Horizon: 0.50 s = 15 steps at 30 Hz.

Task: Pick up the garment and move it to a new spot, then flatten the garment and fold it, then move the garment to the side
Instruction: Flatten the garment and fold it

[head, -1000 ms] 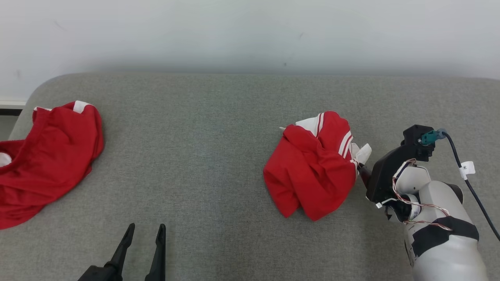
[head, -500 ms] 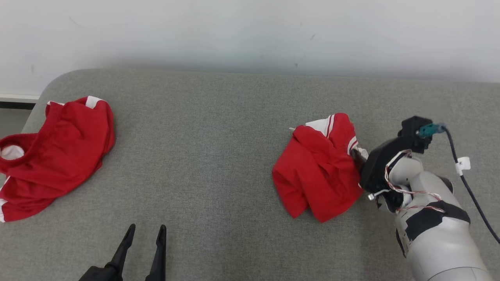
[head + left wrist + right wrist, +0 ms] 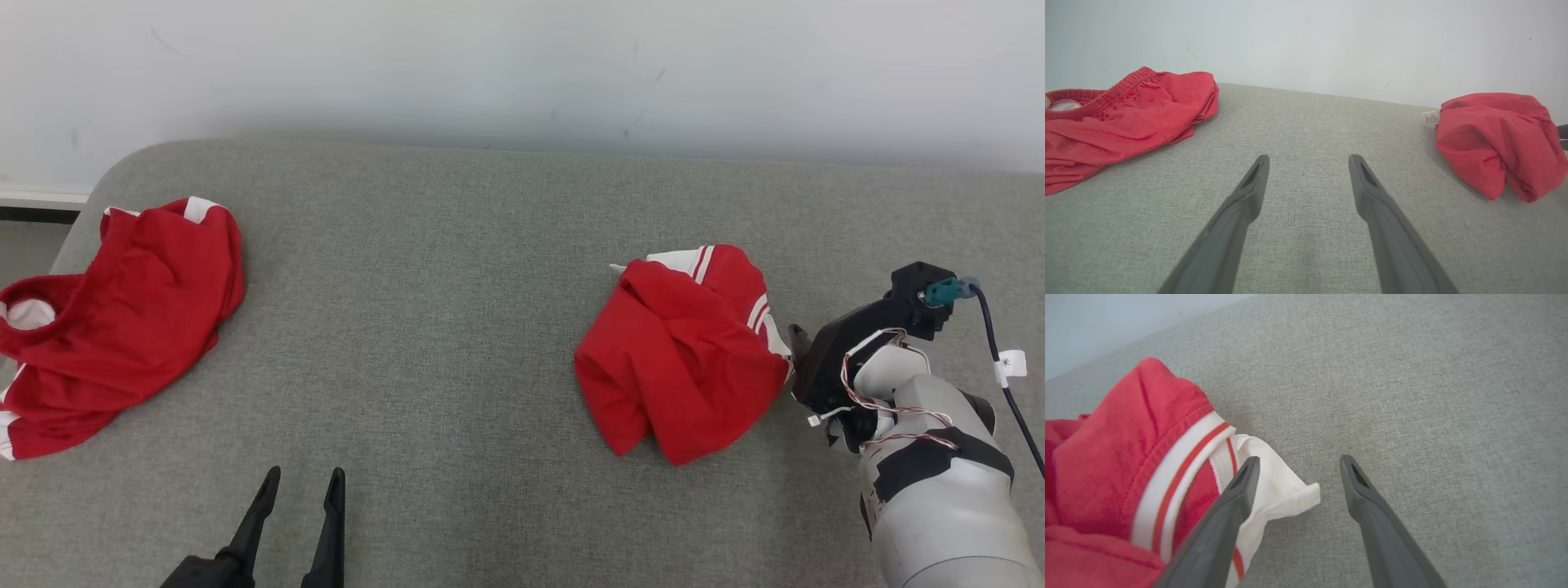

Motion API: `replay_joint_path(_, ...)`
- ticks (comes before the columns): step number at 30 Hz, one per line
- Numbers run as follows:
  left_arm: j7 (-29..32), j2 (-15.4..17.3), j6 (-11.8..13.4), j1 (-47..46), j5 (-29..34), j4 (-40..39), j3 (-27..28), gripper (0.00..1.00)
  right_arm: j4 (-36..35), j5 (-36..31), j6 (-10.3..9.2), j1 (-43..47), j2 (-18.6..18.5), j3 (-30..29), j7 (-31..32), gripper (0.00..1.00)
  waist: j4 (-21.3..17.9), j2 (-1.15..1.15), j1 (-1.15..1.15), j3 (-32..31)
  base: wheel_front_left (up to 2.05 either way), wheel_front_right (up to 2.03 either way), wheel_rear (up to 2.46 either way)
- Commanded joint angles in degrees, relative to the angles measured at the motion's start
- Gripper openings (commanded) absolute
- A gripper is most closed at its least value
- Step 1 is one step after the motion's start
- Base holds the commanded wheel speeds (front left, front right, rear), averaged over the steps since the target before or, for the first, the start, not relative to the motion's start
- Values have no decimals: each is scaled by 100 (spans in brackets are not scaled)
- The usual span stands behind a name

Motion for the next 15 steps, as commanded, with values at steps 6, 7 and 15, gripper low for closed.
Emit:
replay_joint_path(6,-19,-13,8,-62,-5,-24,51,100,302,-393,-12,-32,0,-370,97,100,-47,0,0,2,0,0,0)
replay_joint_path(7,-19,-15,8,-70,-7,-23,46,100,387,-422,-12,-40,1,-377,140,100,-51,0,0,5,0,0,0)
replay_joint_path(15,-19,-5,8,-126,-30,-53,-12,100,807,-406,-12,-231,2,-204,214,100,-32,0,0,111,0,0,0)
